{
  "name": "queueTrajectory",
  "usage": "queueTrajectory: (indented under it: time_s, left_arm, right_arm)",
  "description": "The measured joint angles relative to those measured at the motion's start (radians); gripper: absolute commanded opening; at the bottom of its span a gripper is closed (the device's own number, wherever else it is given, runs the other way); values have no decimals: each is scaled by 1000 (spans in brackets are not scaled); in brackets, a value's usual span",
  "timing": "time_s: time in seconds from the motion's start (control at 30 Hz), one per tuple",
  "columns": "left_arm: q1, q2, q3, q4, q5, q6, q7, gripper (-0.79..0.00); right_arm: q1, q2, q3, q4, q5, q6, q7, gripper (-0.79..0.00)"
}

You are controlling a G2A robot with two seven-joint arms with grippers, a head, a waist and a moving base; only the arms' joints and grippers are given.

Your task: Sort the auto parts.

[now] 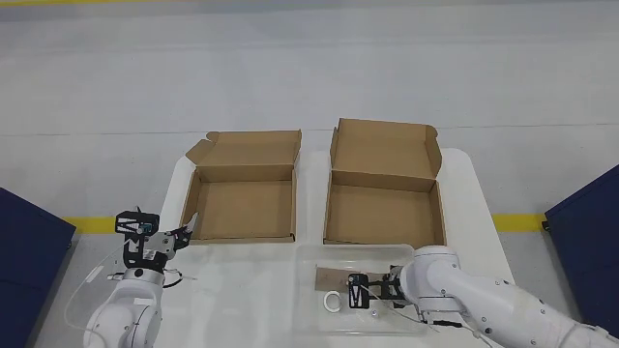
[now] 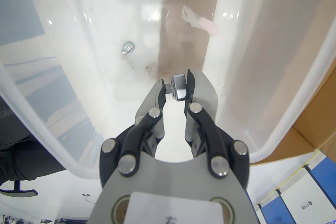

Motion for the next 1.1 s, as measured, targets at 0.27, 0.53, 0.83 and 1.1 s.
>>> queueTrajectory:
  time_s: [0.27, 0.53, 0.83, 1.1]
  left_arm:
    - [0, 0, 0, 0, 0, 0, 0, 0]
    - [0, 0, 0, 0, 0, 0, 0, 0]
    - [0, 0, 0, 0, 0, 0, 0, 0]
    - [0, 0, 0, 0, 0, 0, 0, 0]
  right_arm:
    - [-25, 19, 110, 55, 180, 15, -154, -785]
    - [-92, 61, 247, 130, 461, -94, -275, -785]
    - [-133, 77, 294, 166, 568, -170, -318, -785]
    - [-143, 77, 301, 177, 563, -148, -342, -785]
